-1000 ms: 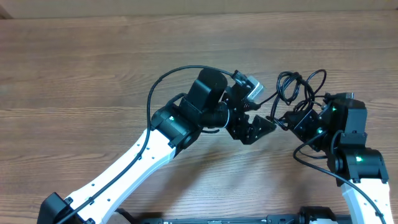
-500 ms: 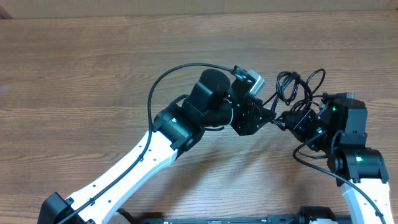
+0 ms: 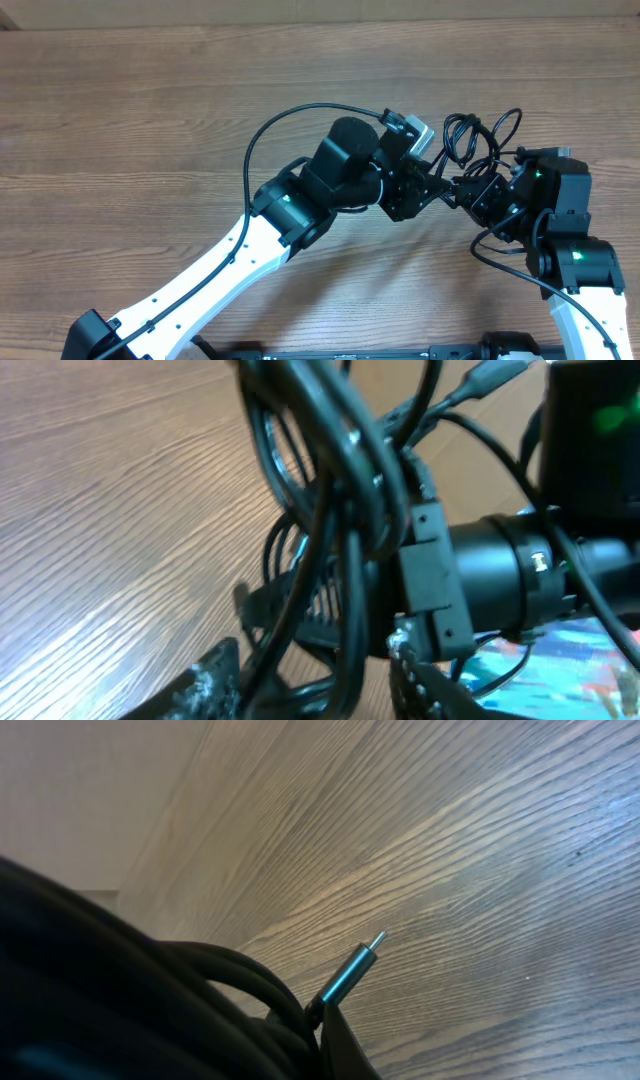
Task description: Untangle cables
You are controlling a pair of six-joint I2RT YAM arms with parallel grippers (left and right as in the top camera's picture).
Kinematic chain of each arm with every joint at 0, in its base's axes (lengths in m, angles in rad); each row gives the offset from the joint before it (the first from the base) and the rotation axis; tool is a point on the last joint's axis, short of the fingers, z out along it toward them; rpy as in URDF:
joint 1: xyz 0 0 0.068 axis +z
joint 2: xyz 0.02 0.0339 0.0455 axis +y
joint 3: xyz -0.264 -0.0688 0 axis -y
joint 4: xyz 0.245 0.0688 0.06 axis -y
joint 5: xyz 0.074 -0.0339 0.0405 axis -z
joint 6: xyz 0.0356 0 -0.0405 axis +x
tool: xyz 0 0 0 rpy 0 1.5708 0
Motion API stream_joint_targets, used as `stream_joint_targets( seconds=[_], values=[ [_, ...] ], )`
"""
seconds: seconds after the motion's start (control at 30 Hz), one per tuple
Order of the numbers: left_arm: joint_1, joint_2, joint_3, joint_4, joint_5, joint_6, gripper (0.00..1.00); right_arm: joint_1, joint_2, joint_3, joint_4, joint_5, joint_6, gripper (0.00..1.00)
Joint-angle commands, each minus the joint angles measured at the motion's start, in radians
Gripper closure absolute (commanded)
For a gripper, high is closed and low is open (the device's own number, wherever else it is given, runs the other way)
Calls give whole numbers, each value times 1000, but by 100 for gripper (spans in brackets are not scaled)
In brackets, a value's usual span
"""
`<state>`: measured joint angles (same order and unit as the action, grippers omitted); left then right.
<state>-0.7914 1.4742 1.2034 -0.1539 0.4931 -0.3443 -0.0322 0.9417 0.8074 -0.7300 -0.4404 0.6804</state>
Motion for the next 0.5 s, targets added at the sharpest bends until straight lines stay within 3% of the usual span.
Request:
stream_joint_targets(
  seconds=[0.0,0.23,0.27,0.33,0.47],
  values=[
    [-8,-23,19,37,-7,-31,62,-3,-7,4,10,-18,0,96],
    [-9,-23,18,37,-26,-31,74,-3,-7,4,11,-30,0,96],
    [-9,-23,18,37,-26,-31,77,-3,-7,4,11,-33,0,96],
    [-9,-23,18,38,-26,-31,96,-3,-7,4,11,-33,0,96],
    [-9,-23,18,39,-26,-42,96,-3,-7,4,11,-32,-6,96]
  ],
)
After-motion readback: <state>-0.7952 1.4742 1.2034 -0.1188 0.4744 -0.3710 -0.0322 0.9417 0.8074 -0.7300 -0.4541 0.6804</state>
